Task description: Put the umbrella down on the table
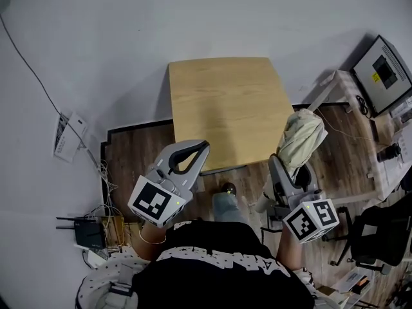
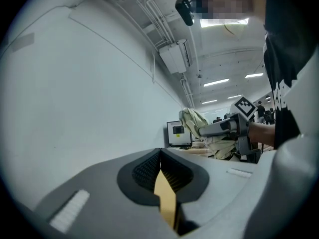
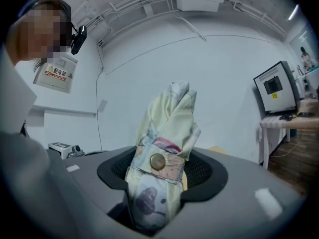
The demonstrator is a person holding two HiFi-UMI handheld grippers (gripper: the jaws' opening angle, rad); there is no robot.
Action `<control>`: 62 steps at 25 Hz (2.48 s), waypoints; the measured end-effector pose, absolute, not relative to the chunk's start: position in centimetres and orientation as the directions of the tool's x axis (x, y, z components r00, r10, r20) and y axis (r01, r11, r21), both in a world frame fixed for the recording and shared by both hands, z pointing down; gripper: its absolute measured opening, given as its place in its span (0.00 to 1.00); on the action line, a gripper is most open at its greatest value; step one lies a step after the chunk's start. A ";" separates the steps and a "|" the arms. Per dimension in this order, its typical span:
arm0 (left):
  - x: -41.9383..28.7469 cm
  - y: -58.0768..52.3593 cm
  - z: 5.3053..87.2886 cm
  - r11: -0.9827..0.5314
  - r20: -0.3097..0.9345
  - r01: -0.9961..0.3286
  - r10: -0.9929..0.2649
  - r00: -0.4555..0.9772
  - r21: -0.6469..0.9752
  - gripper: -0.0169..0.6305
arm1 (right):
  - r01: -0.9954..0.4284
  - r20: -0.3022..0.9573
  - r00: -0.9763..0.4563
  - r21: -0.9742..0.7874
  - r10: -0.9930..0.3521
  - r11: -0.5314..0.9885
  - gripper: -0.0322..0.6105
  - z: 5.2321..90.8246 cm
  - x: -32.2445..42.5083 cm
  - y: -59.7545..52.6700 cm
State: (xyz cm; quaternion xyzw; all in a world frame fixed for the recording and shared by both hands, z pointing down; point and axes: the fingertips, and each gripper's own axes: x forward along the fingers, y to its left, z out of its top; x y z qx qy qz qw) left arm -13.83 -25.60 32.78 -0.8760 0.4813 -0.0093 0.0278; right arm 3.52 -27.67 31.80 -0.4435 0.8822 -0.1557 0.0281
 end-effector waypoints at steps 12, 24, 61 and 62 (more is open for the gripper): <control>-13.2 -31.9 32.7 -0.494 0.017 -0.867 -0.869 0.494 -0.070 0.03 | -0.740 0.103 -0.647 -0.322 -0.755 0.590 0.49 32.4 3.9 -35.6; -12.6 -37.4 33.1 -0.425 0.061 -0.902 -0.905 0.422 -0.068 0.03 | -0.692 0.143 -0.712 -0.305 -0.687 0.654 0.49 33.8 3.6 -42.6; -17.5 -45.1 37.6 -0.303 0.209 -0.953 -0.932 0.295 -0.005 0.03 | -0.716 0.416 -0.694 -0.317 -0.587 0.622 0.49 46.1 -0.5 -54.3; -17.5 -45.1 37.7 -0.300 0.210 -0.954 -0.933 0.292 -0.005 0.03 | -0.716 0.423 -0.694 -0.317 -0.583 0.622 0.49 46.4 -0.6 -54.4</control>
